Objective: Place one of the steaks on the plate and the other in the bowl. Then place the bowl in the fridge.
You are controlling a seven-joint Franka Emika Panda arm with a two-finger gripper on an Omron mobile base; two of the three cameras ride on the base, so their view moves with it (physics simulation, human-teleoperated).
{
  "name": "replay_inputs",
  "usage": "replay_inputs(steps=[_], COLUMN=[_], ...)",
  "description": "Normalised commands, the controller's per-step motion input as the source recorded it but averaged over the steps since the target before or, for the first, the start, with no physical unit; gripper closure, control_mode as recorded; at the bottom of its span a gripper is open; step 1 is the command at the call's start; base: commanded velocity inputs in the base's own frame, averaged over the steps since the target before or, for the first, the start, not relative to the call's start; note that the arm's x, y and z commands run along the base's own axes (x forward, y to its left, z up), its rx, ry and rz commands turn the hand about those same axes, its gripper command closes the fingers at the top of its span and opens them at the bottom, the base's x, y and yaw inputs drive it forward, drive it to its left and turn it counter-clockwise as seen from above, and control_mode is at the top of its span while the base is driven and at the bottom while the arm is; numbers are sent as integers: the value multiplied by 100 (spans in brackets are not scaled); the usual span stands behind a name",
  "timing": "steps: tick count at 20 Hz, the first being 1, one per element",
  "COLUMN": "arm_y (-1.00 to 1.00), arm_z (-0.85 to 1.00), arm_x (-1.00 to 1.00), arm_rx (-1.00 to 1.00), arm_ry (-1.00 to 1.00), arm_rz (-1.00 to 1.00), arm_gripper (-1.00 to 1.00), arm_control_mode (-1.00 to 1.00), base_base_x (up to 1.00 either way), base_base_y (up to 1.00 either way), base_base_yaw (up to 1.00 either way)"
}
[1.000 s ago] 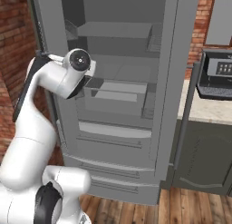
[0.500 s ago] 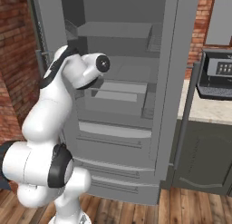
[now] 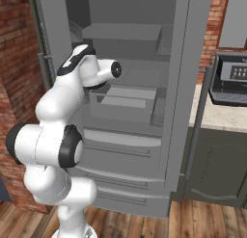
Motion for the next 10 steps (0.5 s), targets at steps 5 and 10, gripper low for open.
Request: replay_inputs(steps=[5, 10], arm_y=[100, 100], arm_z=[-33, -13], arm_x=[-33, -93], arm_rx=[0, -1], arm_ry=[-3, -13], arm_rz=[19, 22], arm_gripper=[-100, -100], arm_control_mode=[-100, -100], base_base_x=[0, 0], base_base_y=[0, 0], base_base_yaw=[0, 0])
